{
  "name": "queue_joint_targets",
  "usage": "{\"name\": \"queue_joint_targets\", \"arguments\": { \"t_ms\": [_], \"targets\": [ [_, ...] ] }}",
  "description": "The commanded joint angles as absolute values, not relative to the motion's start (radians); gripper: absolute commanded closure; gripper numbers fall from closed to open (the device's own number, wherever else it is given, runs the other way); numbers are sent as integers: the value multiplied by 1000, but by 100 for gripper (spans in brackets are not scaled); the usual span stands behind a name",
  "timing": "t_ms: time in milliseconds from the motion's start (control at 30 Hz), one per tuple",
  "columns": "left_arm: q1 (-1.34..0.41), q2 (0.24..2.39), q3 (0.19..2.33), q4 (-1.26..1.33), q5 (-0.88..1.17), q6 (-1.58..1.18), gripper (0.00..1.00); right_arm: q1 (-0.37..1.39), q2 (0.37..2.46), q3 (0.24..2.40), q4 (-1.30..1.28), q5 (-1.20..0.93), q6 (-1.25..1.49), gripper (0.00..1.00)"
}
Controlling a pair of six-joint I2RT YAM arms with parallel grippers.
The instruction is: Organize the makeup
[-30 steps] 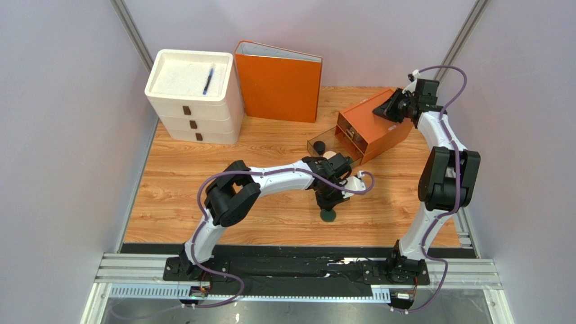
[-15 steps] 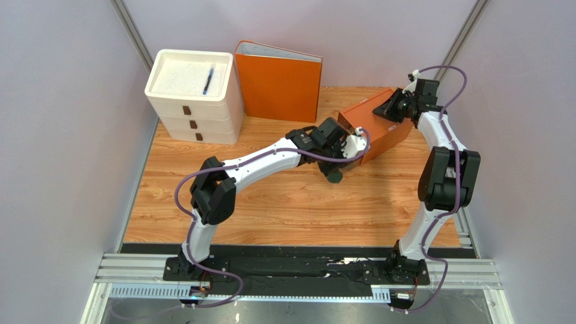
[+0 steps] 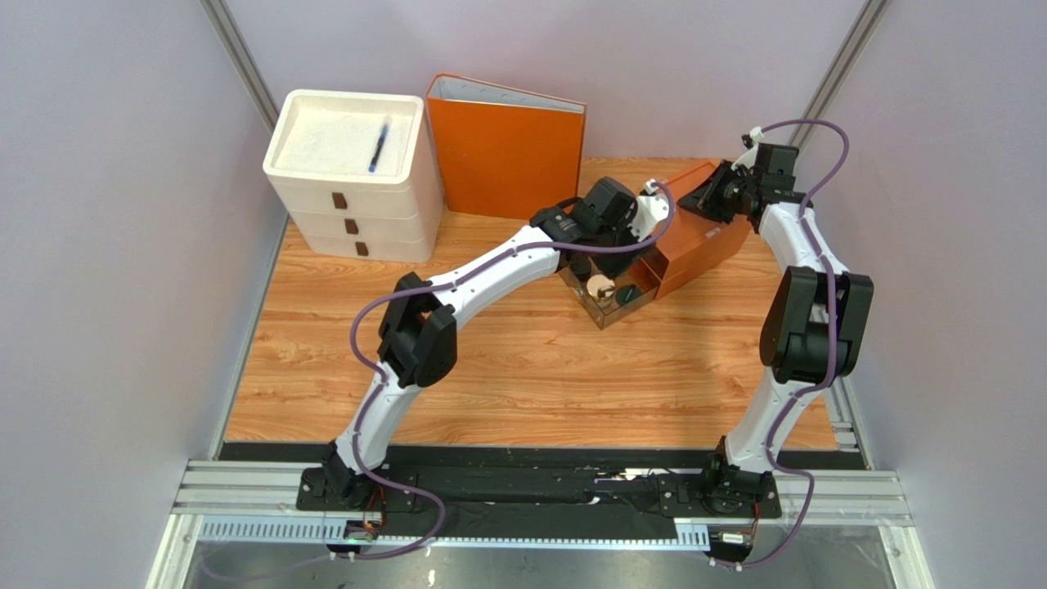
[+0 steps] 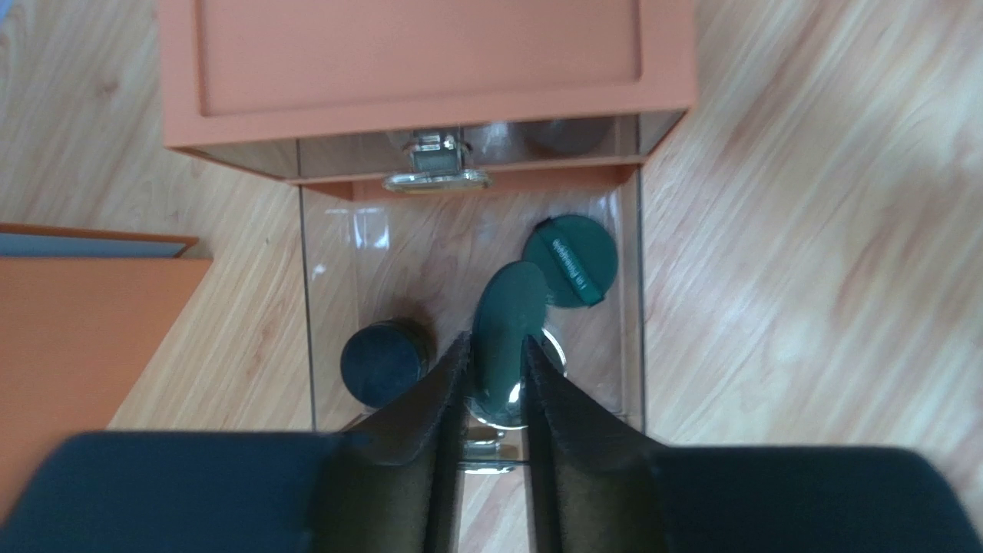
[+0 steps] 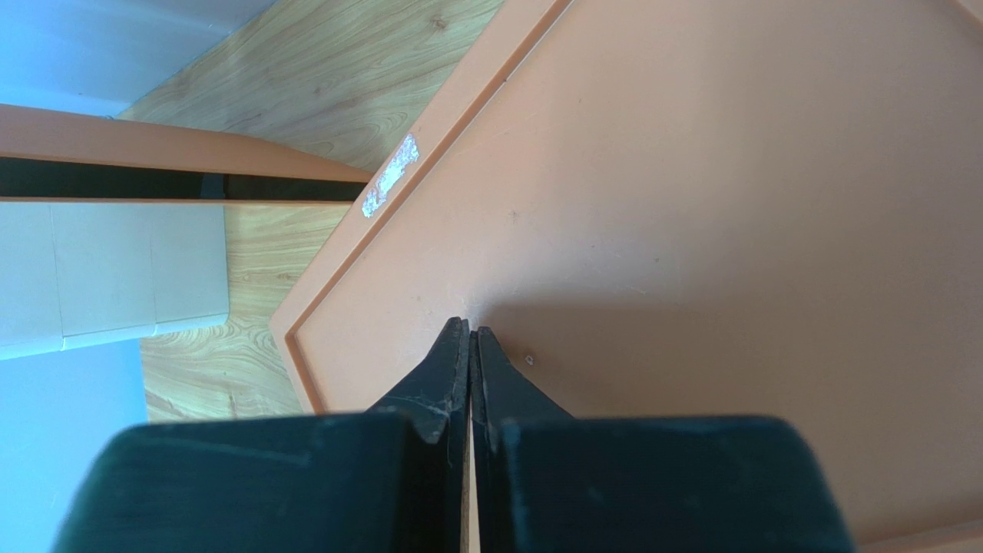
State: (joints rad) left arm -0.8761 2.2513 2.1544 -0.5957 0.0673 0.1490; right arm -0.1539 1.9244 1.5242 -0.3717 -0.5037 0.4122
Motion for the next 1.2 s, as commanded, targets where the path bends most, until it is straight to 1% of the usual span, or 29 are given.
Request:
{"name": "queue_joint_targets", "arguments": {
  "t_ms": [0,33,133,200,333,400,433,467,500,533,567,667,800,933,1033,1167],
  "targets": [
    [-871,2267,2188,-587,2,112,23,-132,2080,1410,-707,-388,351,100],
    [-870,2266,2184,-583,2,118,12,-132,2082,1411,-709,-390,351,100],
    [-870,2247,2160,-562,-47,132,2,-133,2083,1413,-709,-391,353,100],
    [-868,2226,2116,-539,-69,133,1,-133,2086,1413,-709,-393,351,100],
    [-848,2143,2013,-474,-71,83,2,-132,2083,1413,-710,-391,353,100],
    [-827,2105,1923,-453,-48,58,8,-135,2083,1414,-710,-391,351,100],
    [-818,2070,1892,-436,-37,37,22,-135,2083,1414,-709,-391,351,100],
    [-802,2053,1832,-427,-9,26,38,-135,2085,1414,-710,-393,353,100],
    [-793,2021,1801,-411,-6,5,76,-135,2086,1413,-710,-393,351,100],
    [-785,2008,1772,-405,24,-11,98,-135,2086,1414,-709,-393,353,100],
    [-772,1994,1716,-397,53,-30,100,-135,2088,1414,-710,-393,353,100],
    [-765,1942,1590,-341,69,-74,100,-135,2091,1414,-710,-394,353,100],
    [-758,1911,1480,-246,112,-147,100,-135,2092,1414,-710,-393,353,100],
    [-756,1963,1485,-230,181,-178,100,-135,2092,1416,-710,-393,353,100],
    [-756,2037,1535,-219,241,-201,100,-135,2092,1414,-709,-391,353,100],
    [-755,2161,1653,-193,310,-242,100,-135,2091,1413,-709,-390,353,100]
  ]
}}
